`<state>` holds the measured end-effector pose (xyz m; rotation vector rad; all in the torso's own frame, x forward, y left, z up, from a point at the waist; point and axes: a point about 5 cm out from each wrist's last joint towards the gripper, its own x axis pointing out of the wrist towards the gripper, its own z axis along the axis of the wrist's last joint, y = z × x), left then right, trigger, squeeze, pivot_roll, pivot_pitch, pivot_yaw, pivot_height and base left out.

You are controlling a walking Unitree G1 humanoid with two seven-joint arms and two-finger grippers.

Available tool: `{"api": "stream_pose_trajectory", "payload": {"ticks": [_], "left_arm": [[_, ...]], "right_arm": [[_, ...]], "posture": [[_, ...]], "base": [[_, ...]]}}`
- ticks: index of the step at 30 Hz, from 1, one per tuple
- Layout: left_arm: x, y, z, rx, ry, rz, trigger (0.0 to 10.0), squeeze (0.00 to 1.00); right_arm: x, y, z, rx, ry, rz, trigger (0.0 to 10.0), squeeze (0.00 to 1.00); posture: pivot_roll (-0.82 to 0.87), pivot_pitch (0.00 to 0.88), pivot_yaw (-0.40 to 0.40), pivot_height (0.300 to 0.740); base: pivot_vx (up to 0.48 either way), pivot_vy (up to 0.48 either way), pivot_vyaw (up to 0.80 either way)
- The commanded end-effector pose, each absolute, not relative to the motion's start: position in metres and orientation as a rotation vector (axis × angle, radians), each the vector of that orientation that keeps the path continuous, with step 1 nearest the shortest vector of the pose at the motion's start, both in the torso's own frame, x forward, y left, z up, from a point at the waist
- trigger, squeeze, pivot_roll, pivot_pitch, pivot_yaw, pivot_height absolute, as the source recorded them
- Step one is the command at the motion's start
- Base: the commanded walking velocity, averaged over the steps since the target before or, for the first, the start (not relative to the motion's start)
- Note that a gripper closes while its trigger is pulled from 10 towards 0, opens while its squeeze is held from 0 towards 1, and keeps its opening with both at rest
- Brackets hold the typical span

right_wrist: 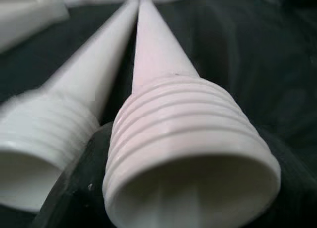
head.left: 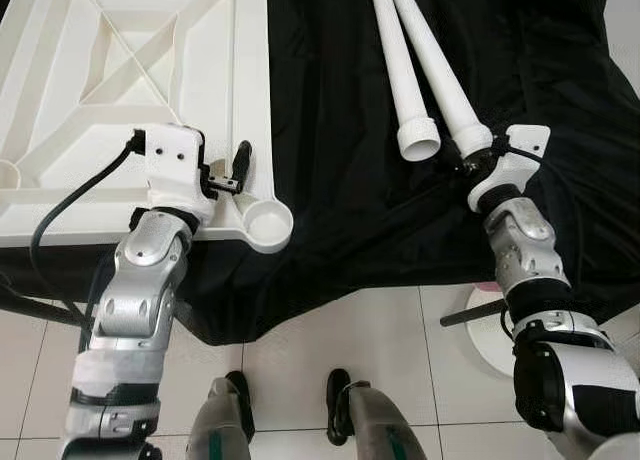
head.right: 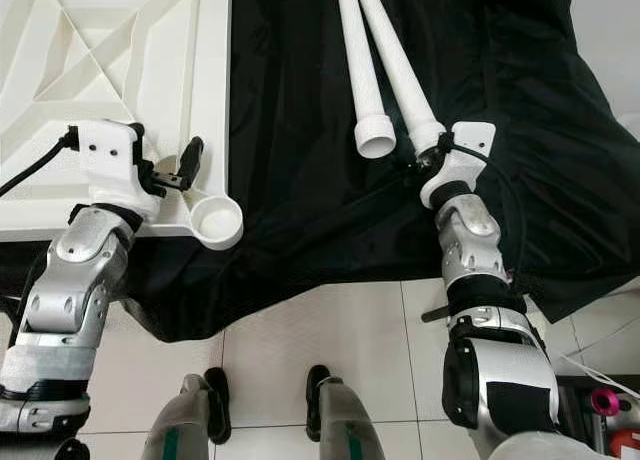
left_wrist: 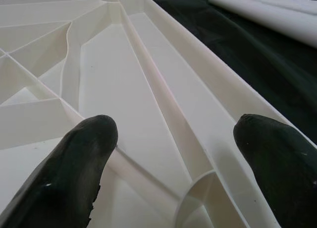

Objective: Building children table

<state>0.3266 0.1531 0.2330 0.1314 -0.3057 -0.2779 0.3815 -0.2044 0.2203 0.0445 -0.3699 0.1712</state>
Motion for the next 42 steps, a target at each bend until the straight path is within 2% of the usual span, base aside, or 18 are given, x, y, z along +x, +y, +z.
{"api": "stream_pose_trajectory", "payload": {"ticks": [1,3,10,22,26,27,30,31,35,39,42], "left_arm": [[0.328,0.151,0.222,0.131,-0.262,-0.290,10.0,0.00],[0.333,0.151,0.226,0.133,-0.278,-0.290,10.0,0.00],[0.346,0.146,0.237,0.112,-0.300,-0.322,10.0,0.00],[0.353,0.142,0.244,0.073,-0.282,-0.382,10.0,0.00],[0.353,0.143,0.247,0.027,-0.283,-0.431,10.0,0.00],[0.354,0.140,0.251,-0.070,-0.284,-0.499,10.0,0.00],[0.355,0.136,0.254,-0.135,-0.283,-0.557,10.0,0.00],[0.356,0.136,0.258,-0.184,-0.285,-0.574,10.0,1.00],[0.358,0.132,0.273,-0.303,-0.297,-0.655,10.0,1.00],[0.358,0.125,0.279,-0.341,-0.269,-0.726,10.0,1.00],[0.365,0.123,0.279,-0.386,-0.221,-0.713,10.0,1.00]], "right_arm": [[0.377,-0.205,0.227,0.036,-0.430,0.181,10.0,0.00],[0.374,-0.202,0.239,0.034,-0.499,0.186,10.0,0.00],[0.364,-0.199,0.260,-0.017,-0.610,0.155,10.0,0.00],[0.346,-0.185,0.248,-0.022,-0.621,0.163,10.0,0.00],[0.341,-0.180,0.243,-0.018,-0.620,0.186,10.0,0.00],[0.335,-0.173,0.242,-0.015,-0.637,0.229,10.0,0.00],[0.332,-0.167,0.242,-0.016,-0.649,0.268,10.0,0.00],[0.330,-0.164,0.242,-0.009,-0.651,0.286,10.0,0.00],[0.327,-0.153,0.241,0.003,-0.645,0.347,10.0,0.00],[0.324,-0.144,0.241,0.005,-0.639,0.395,10.0,0.00],[0.323,-0.139,0.239,0.013,-0.631,0.425,10.0,0.00]], "posture": [[0.02,0.216,-0.064,0.740],[0.01,0.170,-0.055,0.740],[0.00,0.126,-0.043,0.740],[-0.02,0.082,-0.029,0.740],[-0.02,0.081,-0.029,0.740],[-0.02,0.073,-0.022,0.740],[-0.02,0.072,-0.021,0.740],[-0.02,0.070,-0.019,0.740],[-0.02,0.061,-0.012,0.740],[-0.02,0.056,-0.011,0.740],[-0.02,0.052,-0.012,0.740]], "base": [[0.000,0.000,0.00],[0.000,0.000,0.00],[0.000,0.000,0.00],[0.000,0.000,0.00],[0.000,0.000,0.00],[0.000,0.000,0.00],[0.000,0.000,0.00],[0.000,0.000,0.00],[0.000,0.000,0.00],[0.000,0.000,0.00],[0.000,0.000,0.00]]}}
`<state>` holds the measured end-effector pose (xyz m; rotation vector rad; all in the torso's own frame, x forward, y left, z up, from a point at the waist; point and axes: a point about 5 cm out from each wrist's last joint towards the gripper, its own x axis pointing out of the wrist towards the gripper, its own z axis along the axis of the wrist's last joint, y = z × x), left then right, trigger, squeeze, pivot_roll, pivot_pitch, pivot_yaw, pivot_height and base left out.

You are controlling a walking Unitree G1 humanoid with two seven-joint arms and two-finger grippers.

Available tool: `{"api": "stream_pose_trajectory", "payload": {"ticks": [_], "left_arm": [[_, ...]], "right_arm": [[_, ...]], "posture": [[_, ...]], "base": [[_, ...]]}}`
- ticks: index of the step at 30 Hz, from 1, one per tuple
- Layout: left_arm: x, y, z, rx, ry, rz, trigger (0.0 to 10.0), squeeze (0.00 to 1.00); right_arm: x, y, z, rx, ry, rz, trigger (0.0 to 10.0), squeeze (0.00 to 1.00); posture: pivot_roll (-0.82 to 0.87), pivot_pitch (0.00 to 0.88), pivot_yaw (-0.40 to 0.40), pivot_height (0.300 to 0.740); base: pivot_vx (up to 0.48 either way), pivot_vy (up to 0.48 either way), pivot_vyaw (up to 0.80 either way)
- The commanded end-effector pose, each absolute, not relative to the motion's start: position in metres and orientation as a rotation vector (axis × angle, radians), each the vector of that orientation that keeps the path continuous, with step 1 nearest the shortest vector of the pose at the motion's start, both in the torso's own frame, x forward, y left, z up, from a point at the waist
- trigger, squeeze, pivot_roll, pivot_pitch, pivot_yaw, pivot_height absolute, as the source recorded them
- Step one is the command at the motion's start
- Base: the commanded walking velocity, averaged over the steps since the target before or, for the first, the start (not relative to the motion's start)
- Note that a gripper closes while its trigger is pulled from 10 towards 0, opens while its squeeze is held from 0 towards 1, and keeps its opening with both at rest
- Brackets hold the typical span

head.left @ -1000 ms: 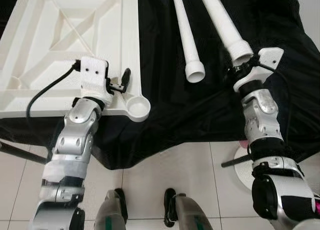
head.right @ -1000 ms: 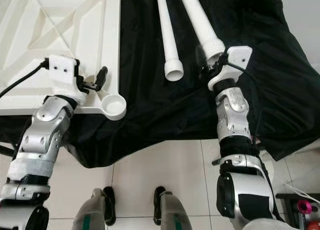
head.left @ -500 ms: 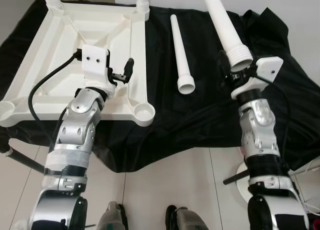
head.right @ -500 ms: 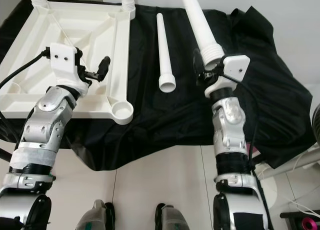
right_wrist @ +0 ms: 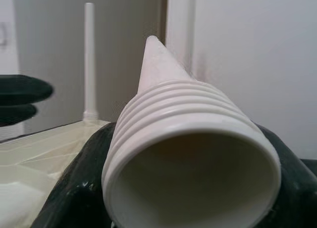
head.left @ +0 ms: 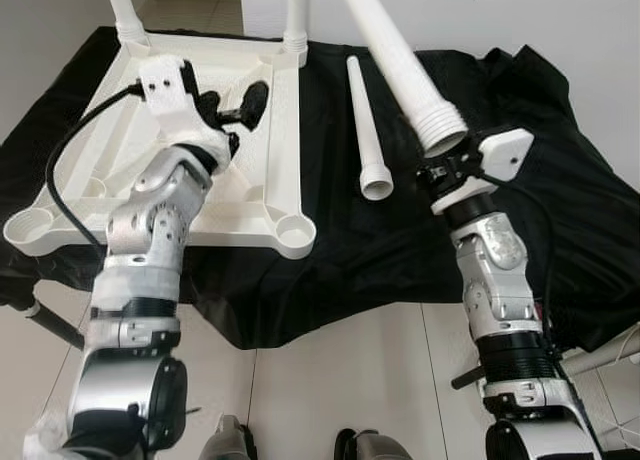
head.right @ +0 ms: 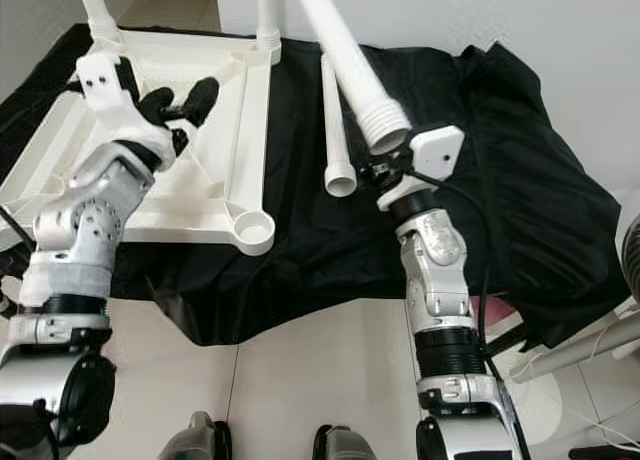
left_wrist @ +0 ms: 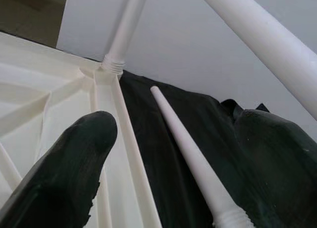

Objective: Building children table

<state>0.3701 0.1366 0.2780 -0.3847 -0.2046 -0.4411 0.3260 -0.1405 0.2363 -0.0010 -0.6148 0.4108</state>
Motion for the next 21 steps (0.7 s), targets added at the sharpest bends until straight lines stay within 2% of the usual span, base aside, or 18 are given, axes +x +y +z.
{"api": "stream_pose_trajectory", "payload": {"ticks": [1,3,4,5,8,10,12,16,21], "left_arm": [[0.365,0.123,0.279,-0.386,-0.221,-0.713,10.0,1.00],[0.365,0.123,0.279,-0.386,-0.221,-0.713,10.0,1.00],[0.368,0.122,0.281,-0.442,-0.204,-0.715,10.0,0.00],[0.372,0.121,0.284,-0.523,-0.186,-0.716,10.0,0.00],[0.374,0.122,0.287,-0.584,-0.178,-0.717,10.0,0.00],[0.377,0.120,0.293,-0.731,-0.149,-0.738,10.0,0.00],[0.377,0.120,0.293,-0.731,-0.149,-0.738,10.0,0.00],[0.375,0.121,0.300,-0.834,-0.147,-0.791,10.0,0.00],[0.372,0.119,0.301,-0.855,-0.122,-0.838,10.0,0.00]], "right_arm": [[0.323,-0.139,0.239,0.013,-0.631,0.425,10.0,0.00],[0.323,-0.139,0.239,0.013,-0.631,0.425,10.0,0.00],[0.323,-0.135,0.237,0.012,-0.623,0.444,10.0,0.00],[0.322,-0.131,0.235,0.013,-0.613,0.471,10.0,0.00],[0.321,-0.127,0.234,0.011,-0.608,0.490,10.0,0.00],[0.320,-0.119,0.231,-0.013,-0.598,0.546,10.0,0.00],[0.320,-0.119,0.231,-0.013,-0.598,0.546,10.0,0.00],[0.320,-0.104,0.225,-0.018,-0.564,0.635,10.0,0.00],[0.317,-0.095,0.223,-0.019,-0.545,0.703,10.0,0.00]], "posture": [[-0.02,0.052,-0.012,0.740],[-0.02,0.052,-0.012,0.740],[-0.02,0.047,-0.018,0.740],[-0.01,0.041,-0.019,0.740],[-0.01,0.040,-0.018,0.740],[0.00,0.037,-0.022,0.740],[0.00,0.037,-0.022,0.740],[0.02,0.036,-0.033,0.740],[0.02,0.038,-0.028,0.740]], "base": [[0.000,0.000,0.00],[0.000,0.000,0.00],[0.000,0.000,0.00],[0.000,0.000,0.00],[0.000,0.000,0.00],[0.000,0.000,0.00],[0.000,0.000,0.00],[0.000,0.000,0.00],[0.000,0.000,0.00]]}}
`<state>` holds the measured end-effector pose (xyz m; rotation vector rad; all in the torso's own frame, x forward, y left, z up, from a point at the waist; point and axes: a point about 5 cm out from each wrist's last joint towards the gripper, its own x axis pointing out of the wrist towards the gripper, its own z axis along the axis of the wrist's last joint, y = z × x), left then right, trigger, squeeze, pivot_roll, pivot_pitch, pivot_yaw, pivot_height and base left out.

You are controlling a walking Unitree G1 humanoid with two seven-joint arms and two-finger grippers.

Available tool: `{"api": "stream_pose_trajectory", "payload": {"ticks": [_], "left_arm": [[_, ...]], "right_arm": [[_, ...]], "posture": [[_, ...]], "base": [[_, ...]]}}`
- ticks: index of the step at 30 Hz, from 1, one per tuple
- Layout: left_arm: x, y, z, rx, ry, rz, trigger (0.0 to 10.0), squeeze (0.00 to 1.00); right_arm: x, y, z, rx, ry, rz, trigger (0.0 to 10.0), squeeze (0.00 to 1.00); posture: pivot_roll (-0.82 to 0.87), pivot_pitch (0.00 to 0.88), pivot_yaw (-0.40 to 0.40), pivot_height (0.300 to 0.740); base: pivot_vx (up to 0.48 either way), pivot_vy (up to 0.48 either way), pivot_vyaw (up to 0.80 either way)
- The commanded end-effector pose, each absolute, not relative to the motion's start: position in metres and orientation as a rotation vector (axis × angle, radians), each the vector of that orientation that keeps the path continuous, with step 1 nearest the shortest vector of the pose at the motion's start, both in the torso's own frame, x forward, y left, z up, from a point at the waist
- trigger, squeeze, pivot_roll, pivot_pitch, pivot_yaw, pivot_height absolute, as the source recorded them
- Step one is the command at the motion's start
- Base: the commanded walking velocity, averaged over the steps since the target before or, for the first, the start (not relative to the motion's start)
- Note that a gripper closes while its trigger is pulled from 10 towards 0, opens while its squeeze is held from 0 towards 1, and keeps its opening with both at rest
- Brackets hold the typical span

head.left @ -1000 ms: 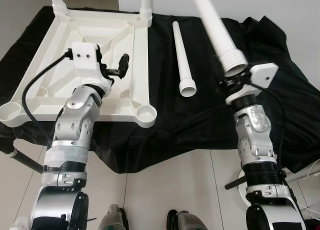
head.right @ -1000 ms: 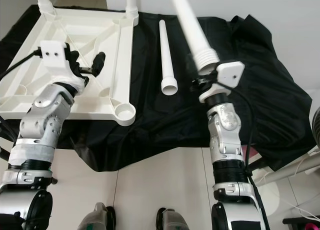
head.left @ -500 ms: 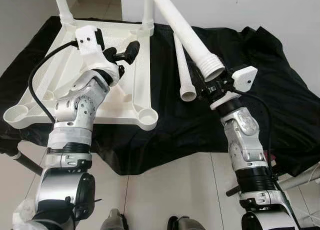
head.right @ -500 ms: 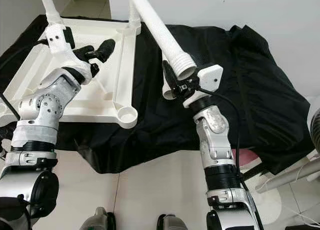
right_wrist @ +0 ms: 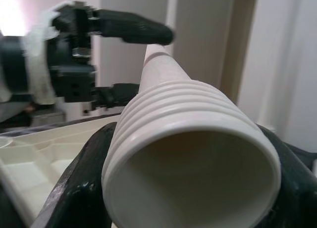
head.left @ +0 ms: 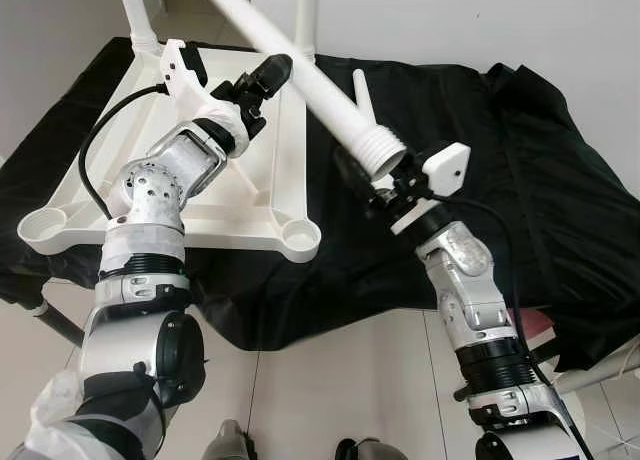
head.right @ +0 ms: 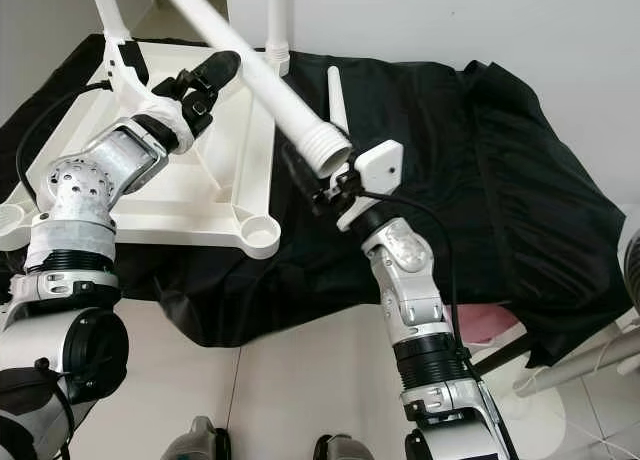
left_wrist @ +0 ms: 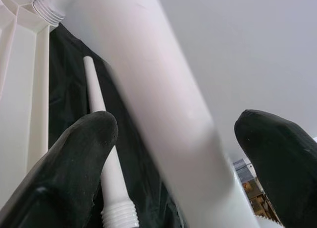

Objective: Building children table

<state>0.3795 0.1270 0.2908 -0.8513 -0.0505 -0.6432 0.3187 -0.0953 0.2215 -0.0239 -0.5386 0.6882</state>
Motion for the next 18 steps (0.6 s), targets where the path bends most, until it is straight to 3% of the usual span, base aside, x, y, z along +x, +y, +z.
{"api": "stream_pose_trajectory", "payload": {"ticks": [1,12,18], "left_arm": [[0.372,0.119,0.301,-0.855,-0.122,-0.838,10.0,0.00],[0.377,0.120,0.304,-0.887,-0.095,-0.863,10.0,0.00],[0.387,0.142,0.308,-0.883,-0.056,-0.815,10.0,0.00]], "right_arm": [[0.317,-0.095,0.223,-0.019,-0.545,0.703,10.0,0.00],[0.305,-0.090,0.214,-0.059,-0.512,0.814,10.0,0.00],[0.299,-0.103,0.206,-0.077,-0.467,0.841,10.0,0.00]], "posture": [[0.02,0.038,-0.028,0.740],[-0.01,0.035,-0.003,0.740],[-0.02,0.028,0.018,0.740]], "base": [[0.000,0.000,0.00],[0.000,0.000,0.00],[0.000,0.000,0.00]]}}
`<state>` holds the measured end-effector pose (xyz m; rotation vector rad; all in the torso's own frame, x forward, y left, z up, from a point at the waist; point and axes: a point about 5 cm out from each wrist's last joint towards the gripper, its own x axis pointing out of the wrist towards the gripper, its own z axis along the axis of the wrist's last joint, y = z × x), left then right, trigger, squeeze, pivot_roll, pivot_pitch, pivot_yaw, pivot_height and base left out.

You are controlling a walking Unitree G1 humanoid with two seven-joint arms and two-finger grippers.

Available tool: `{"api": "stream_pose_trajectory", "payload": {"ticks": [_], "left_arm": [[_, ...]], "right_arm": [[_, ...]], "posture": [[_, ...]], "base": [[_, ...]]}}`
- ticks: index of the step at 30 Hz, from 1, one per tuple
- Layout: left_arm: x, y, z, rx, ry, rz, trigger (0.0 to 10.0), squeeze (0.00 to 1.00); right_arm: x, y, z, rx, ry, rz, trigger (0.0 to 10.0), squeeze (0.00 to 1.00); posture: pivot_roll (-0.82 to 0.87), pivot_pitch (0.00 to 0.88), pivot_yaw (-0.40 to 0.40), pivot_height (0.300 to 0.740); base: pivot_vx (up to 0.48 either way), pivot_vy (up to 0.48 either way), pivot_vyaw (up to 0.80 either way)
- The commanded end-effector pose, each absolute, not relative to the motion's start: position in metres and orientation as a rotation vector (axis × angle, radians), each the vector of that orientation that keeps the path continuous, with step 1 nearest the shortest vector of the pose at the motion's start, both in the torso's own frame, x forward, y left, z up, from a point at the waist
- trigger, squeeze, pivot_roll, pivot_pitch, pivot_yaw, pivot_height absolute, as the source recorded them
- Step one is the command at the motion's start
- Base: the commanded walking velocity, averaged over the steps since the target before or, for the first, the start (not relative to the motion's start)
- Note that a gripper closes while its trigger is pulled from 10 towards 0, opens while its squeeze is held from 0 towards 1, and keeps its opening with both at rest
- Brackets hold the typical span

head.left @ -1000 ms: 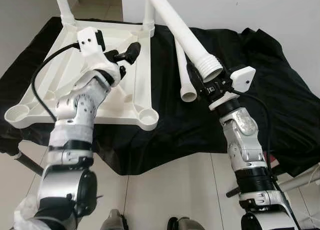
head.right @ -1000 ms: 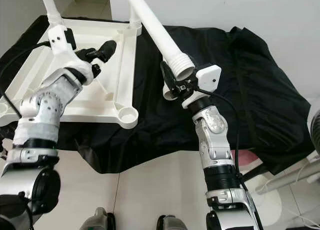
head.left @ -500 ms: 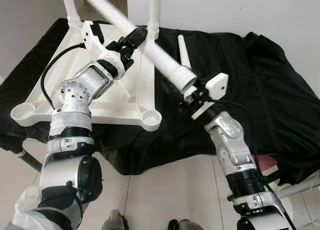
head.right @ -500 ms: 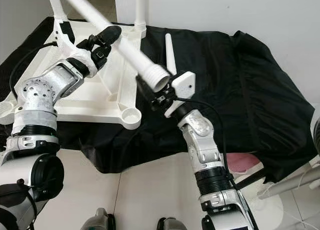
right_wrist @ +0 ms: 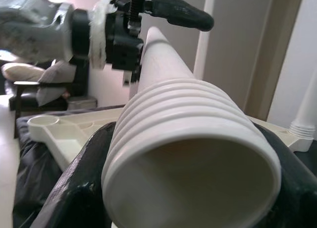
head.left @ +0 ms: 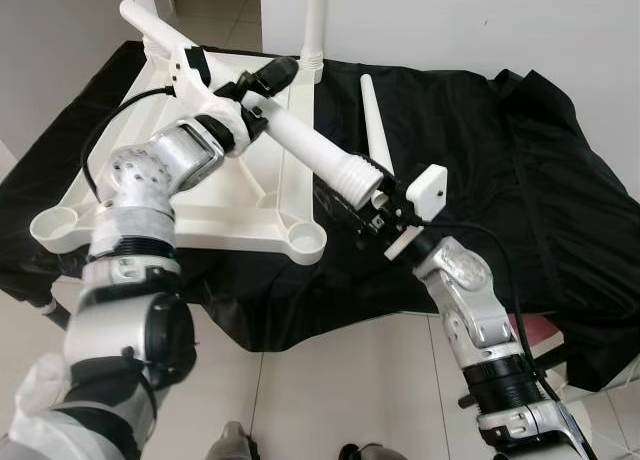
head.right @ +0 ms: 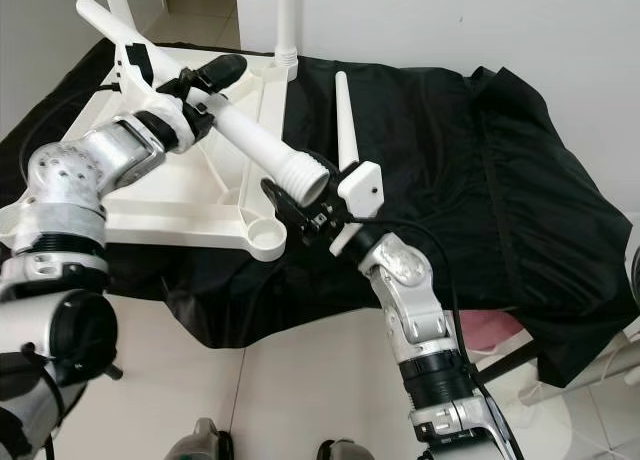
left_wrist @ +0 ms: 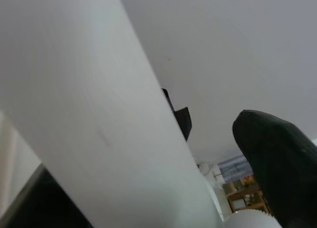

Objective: Building children table

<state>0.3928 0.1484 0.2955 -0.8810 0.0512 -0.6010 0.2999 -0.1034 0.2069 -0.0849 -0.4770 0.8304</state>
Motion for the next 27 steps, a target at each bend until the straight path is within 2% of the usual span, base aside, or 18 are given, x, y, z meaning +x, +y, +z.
{"api": "stream_pose_trajectory", "payload": {"ticks": [1,2,3,9,18,19,21,22,27], "left_arm": [[0.389,0.148,0.309,-0.897,-0.056,-0.792,3.0,0.00],[0.391,0.152,0.310,-0.906,-0.061,-0.776,1.3,0.00],[0.392,0.157,0.313,-0.926,-0.074,-0.771,0.0,0.00],[0.396,0.172,0.318,-0.947,-0.105,-0.704,0.0,0.00],[0.399,0.178,0.317,-0.975,-0.096,-0.687,0.0,0.00],[0.400,0.180,0.317,-0.982,-0.096,-0.678,0.0,0.00],[0.400,0.180,0.317,-0.982,-0.096,-0.678,0.0,0.00],[0.400,0.183,0.316,-0.990,-0.098,-0.666,0.0,0.00],[0.400,0.188,0.316,-1.003,-0.101,-0.640,0.0,0.00]], "right_arm": [[0.298,-0.106,0.204,-0.088,-0.457,0.851,10.0,0.00],[0.298,-0.107,0.204,-0.097,-0.450,0.859,10.0,0.00],[0.298,-0.108,0.203,-0.105,-0.445,0.866,10.0,0.00],[0.299,-0.109,0.202,-0.120,-0.434,0.885,10.0,0.00],[0.299,-0.106,0.200,-0.089,-0.407,0.913,10.0,0.00],[0.299,-0.105,0.199,-0.065,-0.397,0.925,10.0,0.78],[0.299,-0.105,0.199,-0.065,-0.397,0.925,10.0,0.78],[0.299,-0.103,0.198,-0.040,-0.386,0.937,10.0,1.00],[0.299,-0.101,0.197,-0.023,-0.379,0.945,10.0,1.00]], "posture": [[-0.02,0.027,0.019,0.740],[-0.02,0.027,0.019,0.740],[-0.02,0.029,0.019,0.740],[0.00,0.032,0.017,0.740],[0.02,0.038,0.004,0.740],[0.03,0.039,0.000,0.740],[0.03,0.039,0.000,0.740],[0.03,0.039,-0.005,0.740],[0.04,0.040,-0.011,0.740]], "base": [[0.000,0.000,0.00],[0.000,0.000,0.00],[0.000,0.000,0.00],[0.000,0.000,0.00],[0.000,0.000,0.00],[0.000,0.000,0.00],[0.000,0.000,0.00],[0.000,0.000,0.00],[0.000,0.000,0.00]]}}
